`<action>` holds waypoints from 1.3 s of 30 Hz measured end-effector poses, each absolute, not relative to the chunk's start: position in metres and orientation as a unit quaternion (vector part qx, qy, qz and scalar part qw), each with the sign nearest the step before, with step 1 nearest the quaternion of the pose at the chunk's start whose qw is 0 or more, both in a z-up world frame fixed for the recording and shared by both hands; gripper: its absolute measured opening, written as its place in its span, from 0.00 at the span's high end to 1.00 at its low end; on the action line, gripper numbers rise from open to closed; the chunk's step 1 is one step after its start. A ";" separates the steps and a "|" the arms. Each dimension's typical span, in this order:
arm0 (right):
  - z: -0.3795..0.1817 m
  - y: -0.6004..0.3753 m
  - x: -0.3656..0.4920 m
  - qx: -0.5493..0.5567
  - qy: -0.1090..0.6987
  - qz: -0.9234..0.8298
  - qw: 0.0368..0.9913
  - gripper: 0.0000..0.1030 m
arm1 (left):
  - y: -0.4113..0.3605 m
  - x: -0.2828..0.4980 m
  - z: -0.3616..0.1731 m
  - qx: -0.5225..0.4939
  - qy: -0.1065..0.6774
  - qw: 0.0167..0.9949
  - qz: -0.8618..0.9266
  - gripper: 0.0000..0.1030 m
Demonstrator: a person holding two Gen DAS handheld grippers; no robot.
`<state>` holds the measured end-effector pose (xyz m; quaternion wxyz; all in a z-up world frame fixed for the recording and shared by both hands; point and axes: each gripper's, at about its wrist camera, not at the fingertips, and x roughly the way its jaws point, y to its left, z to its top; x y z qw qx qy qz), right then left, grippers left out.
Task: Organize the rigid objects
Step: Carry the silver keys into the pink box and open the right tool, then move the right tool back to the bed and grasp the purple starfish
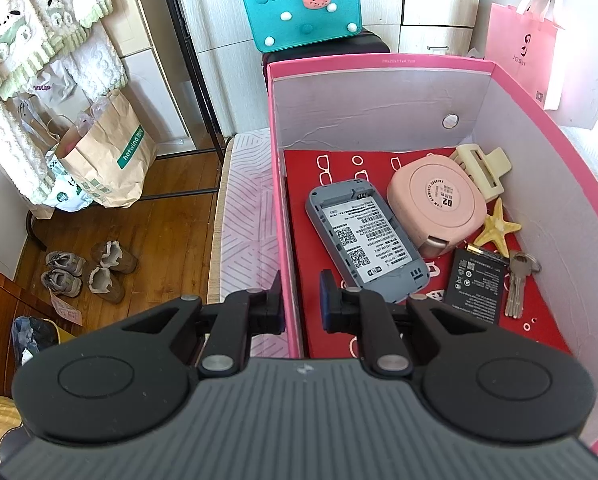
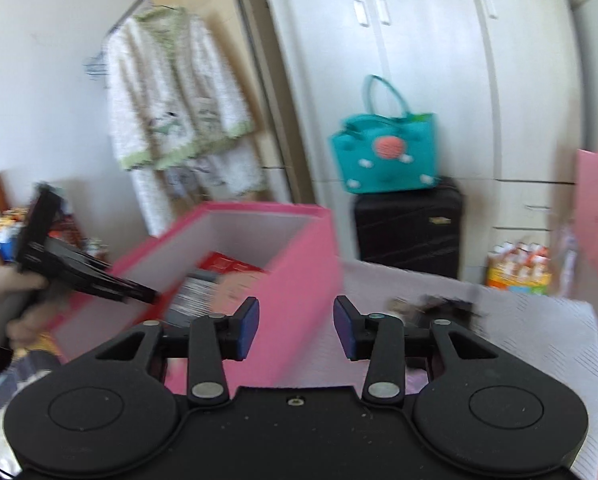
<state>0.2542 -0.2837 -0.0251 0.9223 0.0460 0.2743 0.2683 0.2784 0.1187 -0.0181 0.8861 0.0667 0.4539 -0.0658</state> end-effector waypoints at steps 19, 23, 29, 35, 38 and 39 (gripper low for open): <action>-0.108 -0.279 0.304 -0.010 0.356 0.200 0.913 0.43 | 0.116 0.278 -0.018 0.071 0.453 0.886 -0.065 0.87; -0.113 -0.263 0.298 -0.038 0.333 0.179 0.925 0.41 | 0.118 0.277 -0.017 0.065 0.453 0.887 -0.067 0.87; -0.110 -0.264 0.294 -0.028 0.337 0.178 0.924 0.50 | 0.118 0.278 -0.017 0.065 0.453 0.887 -0.067 0.87; -0.102 -0.265 0.285 -0.027 0.335 0.190 0.922 0.58 | 0.119 0.278 -0.017 0.062 0.452 0.887 -0.067 0.87; -0.102 -0.265 0.281 -0.028 0.341 0.193 0.919 0.58 | 0.119 0.278 -0.017 0.063 0.452 0.887 -0.067 0.87; -0.101 -0.265 0.280 -0.029 0.341 0.193 0.920 0.58 | 0.119 0.278 -0.017 0.062 0.452 0.887 -0.067 0.87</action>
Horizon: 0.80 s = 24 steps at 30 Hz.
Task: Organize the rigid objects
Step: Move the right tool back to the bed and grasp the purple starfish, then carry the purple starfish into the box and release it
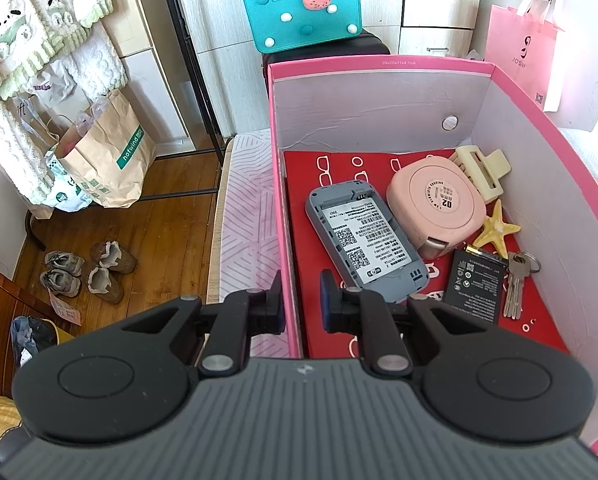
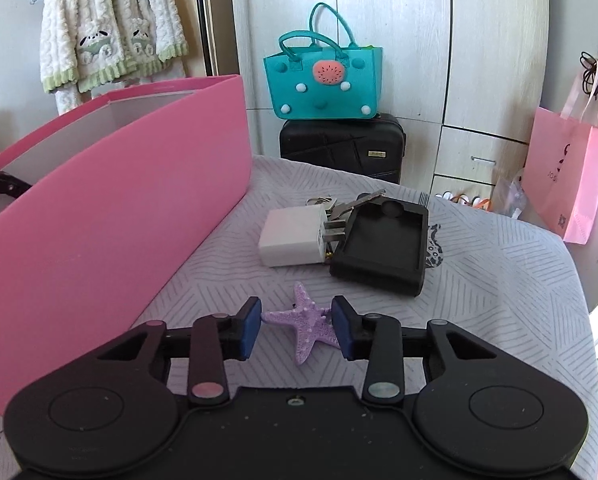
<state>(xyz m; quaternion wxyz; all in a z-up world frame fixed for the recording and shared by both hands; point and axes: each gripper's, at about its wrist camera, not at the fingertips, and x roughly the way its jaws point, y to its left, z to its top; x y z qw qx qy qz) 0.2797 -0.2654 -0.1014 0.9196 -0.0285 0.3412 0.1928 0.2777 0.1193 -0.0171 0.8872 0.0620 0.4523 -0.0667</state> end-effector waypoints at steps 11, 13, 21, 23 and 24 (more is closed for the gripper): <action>-0.069 -0.265 0.261 -0.012 0.322 0.218 0.921 0.58 | 0.120 0.277 -0.017 0.062 0.452 0.887 -0.067 0.87; -0.056 -0.262 0.257 -0.010 0.316 0.229 0.921 0.58 | 0.120 0.278 -0.017 0.062 0.452 0.887 -0.067 0.87; 0.004 -0.231 0.243 -0.011 0.279 0.320 0.905 0.58 | 0.122 0.277 -0.017 0.061 0.451 0.888 -0.067 0.87; 0.014 -0.217 0.244 -0.014 0.277 0.349 0.895 0.57 | 0.123 0.277 -0.016 0.057 0.451 0.888 -0.068 0.87; 0.017 -0.210 0.245 -0.016 0.279 0.364 0.889 0.57 | 0.123 0.277 -0.016 0.057 0.451 0.888 -0.068 0.87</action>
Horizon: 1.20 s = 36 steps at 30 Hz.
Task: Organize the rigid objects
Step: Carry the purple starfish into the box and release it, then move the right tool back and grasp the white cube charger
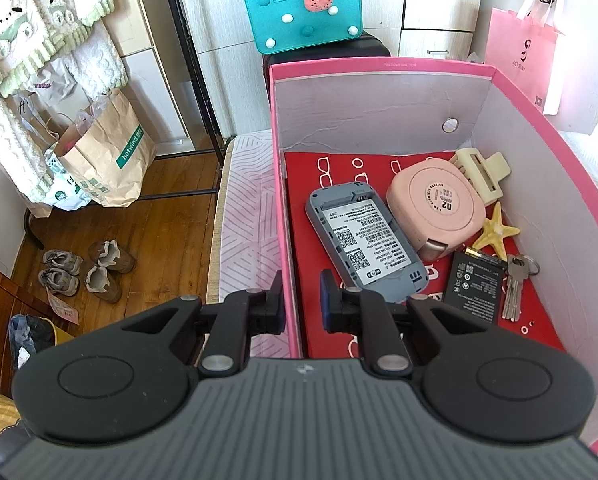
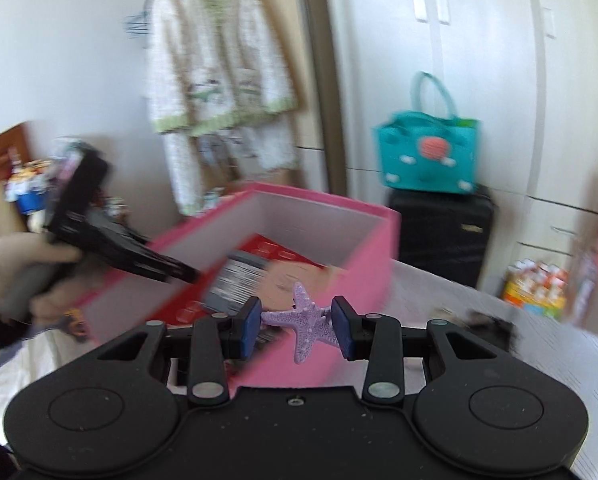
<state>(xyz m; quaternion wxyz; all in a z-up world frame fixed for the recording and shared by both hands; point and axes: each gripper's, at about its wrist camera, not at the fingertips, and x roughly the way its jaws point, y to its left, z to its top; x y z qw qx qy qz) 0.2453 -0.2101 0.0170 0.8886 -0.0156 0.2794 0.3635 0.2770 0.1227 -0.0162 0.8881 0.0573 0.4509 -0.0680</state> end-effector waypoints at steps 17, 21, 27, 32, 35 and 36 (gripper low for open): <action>-0.019 -0.083 0.318 -0.089 0.449 0.453 0.765 0.57 | 0.126 0.276 -0.018 0.055 0.450 0.889 -0.068 0.87; -0.013 -0.095 0.322 -0.067 0.428 0.452 0.779 0.52 | 0.125 0.276 -0.018 0.054 0.450 0.889 -0.069 0.87; 0.007 -0.140 0.313 -0.026 0.372 0.432 0.821 0.49 | 0.125 0.276 -0.018 0.050 0.449 0.889 -0.071 0.87; 0.019 -0.185 0.311 -0.029 0.348 0.380 0.856 0.49 | 0.125 0.276 -0.018 0.045 0.448 0.890 -0.070 0.87; 0.016 -0.213 0.317 -0.021 0.354 0.355 0.865 0.49 | 0.124 0.276 -0.018 0.048 0.447 0.890 -0.070 0.87; 0.014 -0.222 0.318 -0.015 0.357 0.346 0.867 0.49 | 0.124 0.276 -0.019 0.049 0.447 0.890 -0.070 0.87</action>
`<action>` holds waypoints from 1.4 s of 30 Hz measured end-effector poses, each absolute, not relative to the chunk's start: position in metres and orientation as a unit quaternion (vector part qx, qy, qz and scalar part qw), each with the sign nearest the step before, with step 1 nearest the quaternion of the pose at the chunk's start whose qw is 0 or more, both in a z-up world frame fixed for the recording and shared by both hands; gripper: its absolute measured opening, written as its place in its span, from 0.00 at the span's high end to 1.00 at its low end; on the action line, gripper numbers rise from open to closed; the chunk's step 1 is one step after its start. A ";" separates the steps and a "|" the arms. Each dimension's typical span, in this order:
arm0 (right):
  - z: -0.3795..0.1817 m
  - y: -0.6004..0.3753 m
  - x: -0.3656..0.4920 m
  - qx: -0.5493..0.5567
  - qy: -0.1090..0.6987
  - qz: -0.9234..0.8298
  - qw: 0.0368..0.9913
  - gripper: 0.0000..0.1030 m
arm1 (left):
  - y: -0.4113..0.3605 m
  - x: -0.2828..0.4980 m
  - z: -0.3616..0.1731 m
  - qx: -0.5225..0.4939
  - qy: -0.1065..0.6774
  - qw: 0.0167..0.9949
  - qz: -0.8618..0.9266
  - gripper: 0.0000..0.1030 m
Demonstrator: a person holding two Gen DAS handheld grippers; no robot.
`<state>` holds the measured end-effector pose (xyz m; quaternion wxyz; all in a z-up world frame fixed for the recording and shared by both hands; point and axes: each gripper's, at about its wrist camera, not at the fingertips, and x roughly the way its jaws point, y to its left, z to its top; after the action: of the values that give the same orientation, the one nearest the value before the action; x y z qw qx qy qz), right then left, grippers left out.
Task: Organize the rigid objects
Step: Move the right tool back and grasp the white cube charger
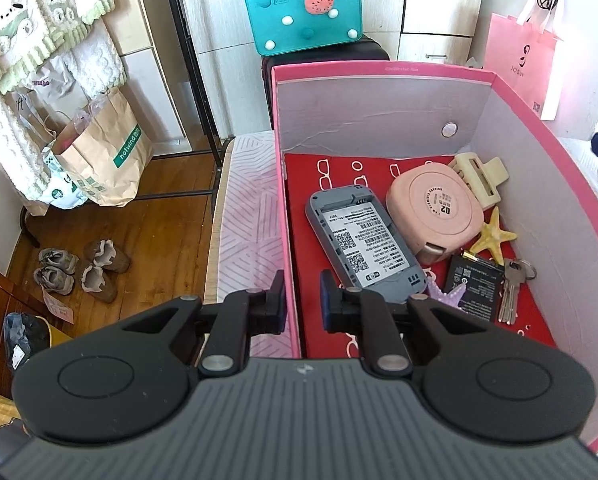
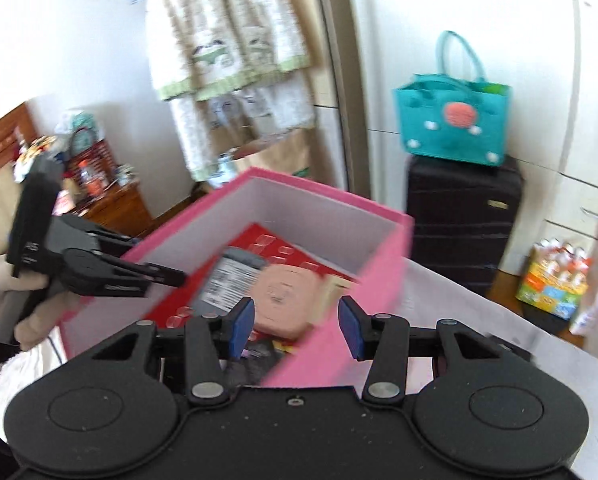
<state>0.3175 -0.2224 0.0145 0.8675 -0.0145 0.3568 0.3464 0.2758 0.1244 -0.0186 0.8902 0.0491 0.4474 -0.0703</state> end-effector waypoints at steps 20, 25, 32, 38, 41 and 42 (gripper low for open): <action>-0.058 -0.258 0.311 -0.070 0.329 0.273 0.901 0.50 | 0.128 0.276 -0.018 0.032 0.447 0.891 -0.072 0.87; -0.067 -0.240 0.317 -0.110 0.320 0.243 0.909 0.51 | 0.127 0.276 -0.019 0.031 0.447 0.891 -0.072 0.87; -0.082 -0.224 0.330 -0.151 0.326 0.223 0.906 0.50 | 0.127 0.276 -0.019 0.031 0.447 0.891 -0.072 0.87; -0.090 -0.218 0.326 -0.183 0.303 0.206 0.912 0.57 | 0.128 0.276 -0.018 0.032 0.447 0.891 -0.072 0.87; -0.087 -0.220 0.320 -0.185 0.303 0.211 0.910 0.57 | 0.129 0.275 -0.018 0.033 0.446 0.891 -0.072 0.87; -0.086 -0.222 0.317 -0.177 0.304 0.216 0.911 0.57 | 0.129 0.275 -0.018 0.033 0.446 0.891 -0.072 0.87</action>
<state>0.3172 -0.2222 -0.0858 0.9108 -0.1771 0.3044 0.2156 0.2754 0.1294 -0.0179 0.8913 0.0334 0.4464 -0.0717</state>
